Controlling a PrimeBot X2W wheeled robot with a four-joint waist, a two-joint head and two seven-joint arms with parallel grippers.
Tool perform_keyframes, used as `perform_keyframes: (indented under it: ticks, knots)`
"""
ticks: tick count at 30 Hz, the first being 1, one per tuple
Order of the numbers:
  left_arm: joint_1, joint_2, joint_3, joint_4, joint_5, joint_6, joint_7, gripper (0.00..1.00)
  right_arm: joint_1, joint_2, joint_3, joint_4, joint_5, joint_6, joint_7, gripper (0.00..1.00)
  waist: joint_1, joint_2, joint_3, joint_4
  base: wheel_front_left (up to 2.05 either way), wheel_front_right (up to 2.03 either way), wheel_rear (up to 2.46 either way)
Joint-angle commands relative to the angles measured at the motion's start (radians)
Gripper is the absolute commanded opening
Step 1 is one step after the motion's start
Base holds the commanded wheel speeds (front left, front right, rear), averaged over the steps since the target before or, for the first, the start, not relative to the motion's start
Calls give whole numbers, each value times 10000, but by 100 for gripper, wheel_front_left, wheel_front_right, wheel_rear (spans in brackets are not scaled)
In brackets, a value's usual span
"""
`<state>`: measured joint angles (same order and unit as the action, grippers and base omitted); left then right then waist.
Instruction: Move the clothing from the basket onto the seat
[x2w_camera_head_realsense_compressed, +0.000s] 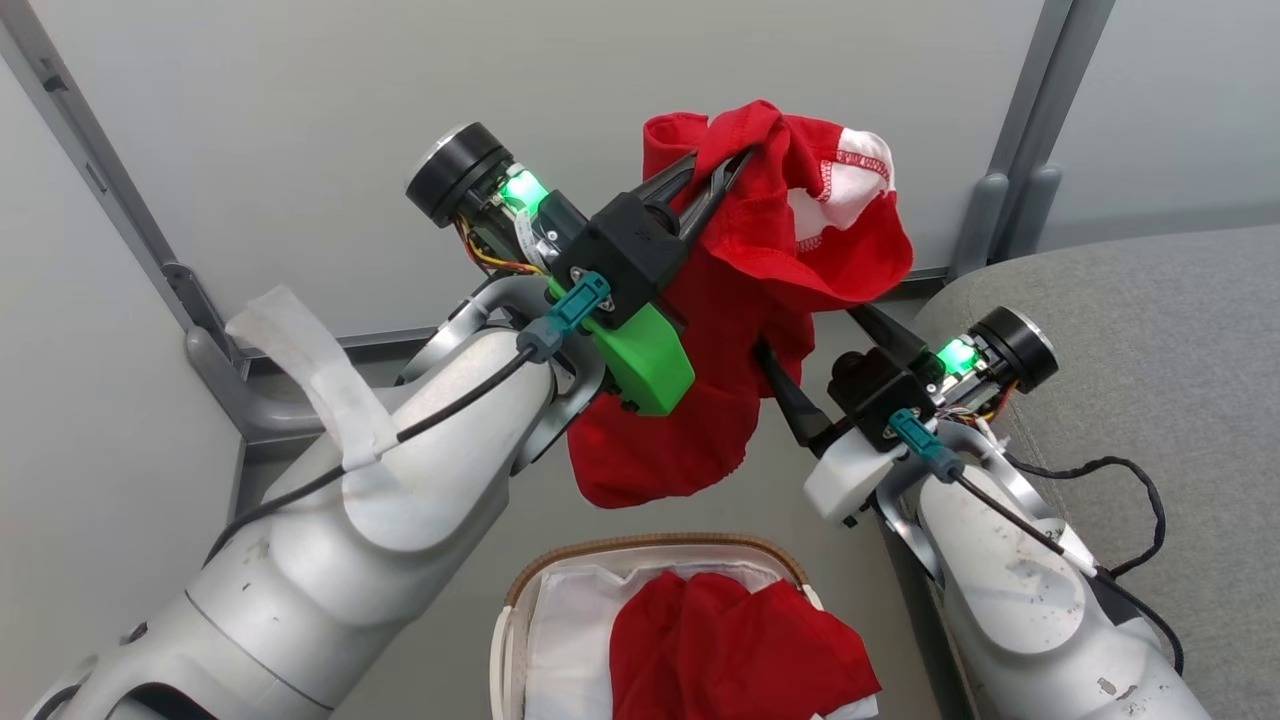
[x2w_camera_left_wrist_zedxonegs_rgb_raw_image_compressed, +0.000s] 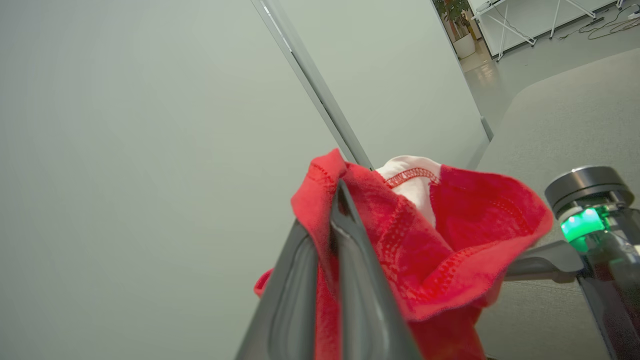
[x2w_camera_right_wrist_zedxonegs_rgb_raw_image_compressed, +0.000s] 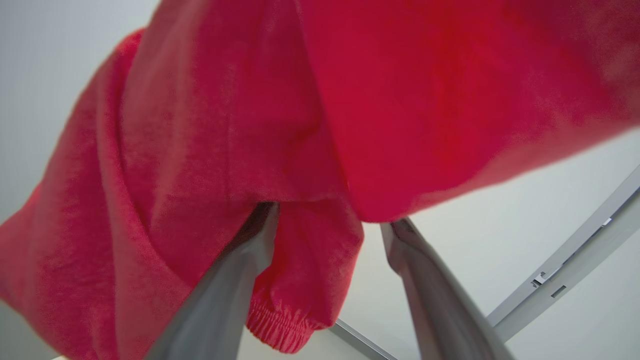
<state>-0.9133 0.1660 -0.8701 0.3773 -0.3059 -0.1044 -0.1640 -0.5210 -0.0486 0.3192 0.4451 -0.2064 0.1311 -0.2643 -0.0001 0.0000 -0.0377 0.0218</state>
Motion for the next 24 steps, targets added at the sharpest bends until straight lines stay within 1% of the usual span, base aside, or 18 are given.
perform_keyframes:
  ticks: [1,5,8,9,10,11,12,13,18,24]
  knots:
    - [150,30,0,-26,-43,31,-27,0,-100,-31,115,-30,-75,-6,-4,100,1,0,-12,4,0,0,0]
    - [178,13,-35,-10,-141,15,-52,0,-285,-36,802,364,126,-6,-4,100,1,0,-41,17,0,0,0]
    - [238,-59,-65,49,-287,-3,-34,0,-501,-70,1652,1031,664,-6,-4,100,1,0,-69,40,0,0,0]
    - [245,-65,-65,71,-328,-7,-32,0,-577,-86,1883,1206,857,-6,-4,73,1,0,-72,44,0,0,0]
    - [249,-55,-58,106,-354,-14,-35,0,-677,-111,2115,1394,1049,-8,-4,41,1,0,-72,48,0,0,0]
    - [248,-37,-53,137,-380,-19,-44,0,-749,-124,2274,1506,1210,-8,-4,23,1,0,-72,49,0,0,0]
    - [259,-11,-31,179,-407,-19,-60,0,-818,-140,2444,1621,1411,-8,-4,2,1,0,-68,52,0,0,0]
    - [272,9,-16,224,-447,-13,-56,0,-874,-156,2541,1674,1526,-8,-4,0,1,0,-60,51,0,0,0]
    - [355,150,55,429,-571,37,-80,0,-990,-275,2817,1680,1971,-8,-4,0,1,0,-14,30,0,0,0]
    - [484,271,112,682,-746,87,-150,0,-976,-388,2725,1525,2161,-8,-4,0,1,0,41,-37,0,0,0]
